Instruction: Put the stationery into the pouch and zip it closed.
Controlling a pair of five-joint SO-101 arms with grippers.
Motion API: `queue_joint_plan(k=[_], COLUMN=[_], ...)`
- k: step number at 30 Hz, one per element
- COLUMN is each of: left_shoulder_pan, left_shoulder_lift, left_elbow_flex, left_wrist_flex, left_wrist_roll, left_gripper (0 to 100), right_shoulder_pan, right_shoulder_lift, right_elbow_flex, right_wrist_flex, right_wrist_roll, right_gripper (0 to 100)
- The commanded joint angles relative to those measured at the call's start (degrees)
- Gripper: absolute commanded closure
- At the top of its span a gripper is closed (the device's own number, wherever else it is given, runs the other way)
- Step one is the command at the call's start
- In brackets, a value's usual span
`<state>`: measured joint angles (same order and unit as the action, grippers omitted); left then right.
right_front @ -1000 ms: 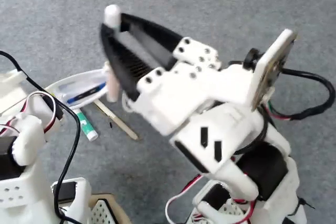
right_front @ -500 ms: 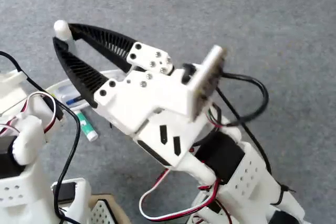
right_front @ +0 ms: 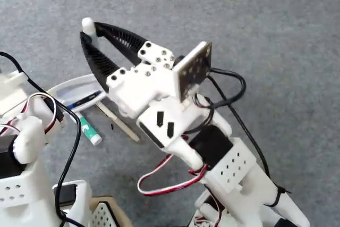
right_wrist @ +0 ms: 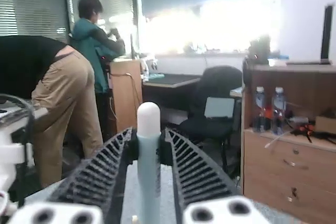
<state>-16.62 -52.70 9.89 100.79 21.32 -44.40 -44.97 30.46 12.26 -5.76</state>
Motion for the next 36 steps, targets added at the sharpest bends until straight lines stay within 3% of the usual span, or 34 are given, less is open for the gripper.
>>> queue_joint_plan(k=[1,10,18,24,29,36], left_shoulder_pan=[-0.3,-0.3,-0.3,-0.8,-3.6,-10.7], left_shoulder_lift=[-1.0,-1.0,-1.0,-1.0,-1.0,-0.9], left_elbow_flex=[-2.6,-2.6,-2.6,-2.6,-5.0,-7.1], left_wrist_flex=[0.0,0.0,0.0,0.0,0.0,0.0], left_wrist_roll=[-0.5,-0.5,-0.5,-0.5,-0.5,-0.3], left_gripper=[97,97,97,97,97,97], right_shoulder_pan=[1.4,1.4,1.1,1.5,7.5,10.5], right_shoulder_lift=[-0.9,-0.8,-0.8,-1.5,-4.5,-9.8], right_elbow_flex=[0.9,6.1,6.3,5.0,4.4,7.9], right_wrist_flex=[-2.8,-10.1,-0.1,0.4,1.7,35.6], right_wrist_roll=[-1.8,-1.7,-1.7,-1.7,-1.8,-2.0], right_gripper=[98.6,97.5,72.4,77.9,87.1,84.5])
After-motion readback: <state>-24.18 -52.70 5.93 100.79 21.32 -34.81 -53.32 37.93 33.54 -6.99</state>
